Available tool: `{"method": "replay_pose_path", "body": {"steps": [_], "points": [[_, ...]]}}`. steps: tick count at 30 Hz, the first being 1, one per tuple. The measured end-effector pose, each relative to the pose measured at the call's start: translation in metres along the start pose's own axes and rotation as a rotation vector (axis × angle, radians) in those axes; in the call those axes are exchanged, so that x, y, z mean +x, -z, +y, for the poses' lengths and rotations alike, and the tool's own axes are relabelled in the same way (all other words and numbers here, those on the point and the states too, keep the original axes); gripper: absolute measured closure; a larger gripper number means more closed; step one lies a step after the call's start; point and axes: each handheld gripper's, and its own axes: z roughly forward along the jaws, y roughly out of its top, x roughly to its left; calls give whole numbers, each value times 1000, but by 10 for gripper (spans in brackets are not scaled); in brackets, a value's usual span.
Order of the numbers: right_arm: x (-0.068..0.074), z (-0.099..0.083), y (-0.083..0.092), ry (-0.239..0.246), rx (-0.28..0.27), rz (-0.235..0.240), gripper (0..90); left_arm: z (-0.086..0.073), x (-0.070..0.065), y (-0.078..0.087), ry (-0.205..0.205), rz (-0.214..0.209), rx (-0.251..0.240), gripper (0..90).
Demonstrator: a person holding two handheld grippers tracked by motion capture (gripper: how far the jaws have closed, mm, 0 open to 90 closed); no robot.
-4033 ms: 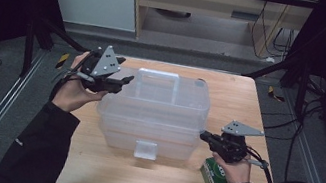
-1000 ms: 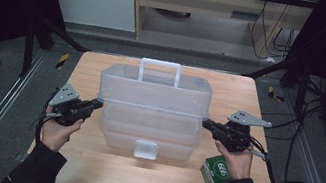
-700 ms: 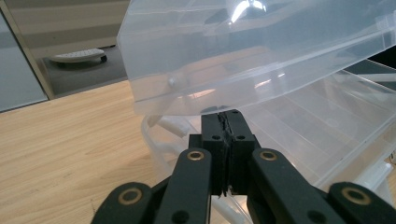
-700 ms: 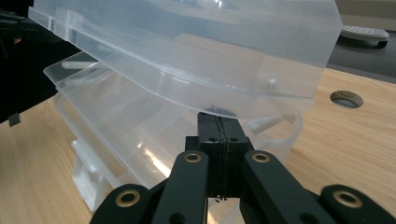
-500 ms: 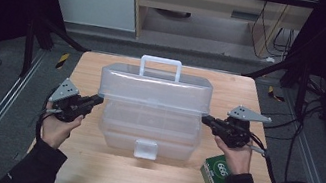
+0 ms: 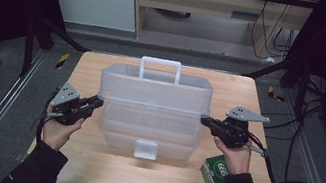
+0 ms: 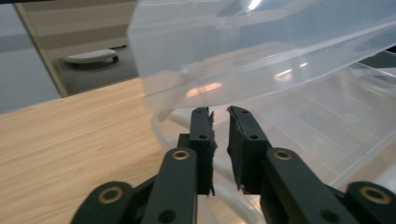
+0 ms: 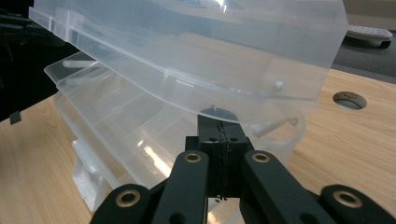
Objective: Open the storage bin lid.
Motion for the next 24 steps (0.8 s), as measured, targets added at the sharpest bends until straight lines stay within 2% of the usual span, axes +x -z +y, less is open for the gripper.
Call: {"method": "replay_pose_path", "body": {"steps": [4, 7, 10, 17, 18, 24], "points": [[0, 0, 0, 0, 2, 0, 900, 1, 1, 0, -9, 32, -13, 669], [0, 0, 0, 2, 3, 0, 900, 2, 0, -4, -13, 38, -19, 600], [0, 0, 0, 2, 3, 0, 900, 5, -1, -9, -25, 36, -32, 569], [0, 0, 0, 3, 4, -1, 900, 9, -2, -20, -41, 36, -39, 568], [0, 0, 0, 3, 5, -1, 900, 9, -3, -21, -54, 46, -39, 569], [0, 0, -1, 2, 6, 0, 900, 11, -2, -20, -65, 56, -46, 608]]}}
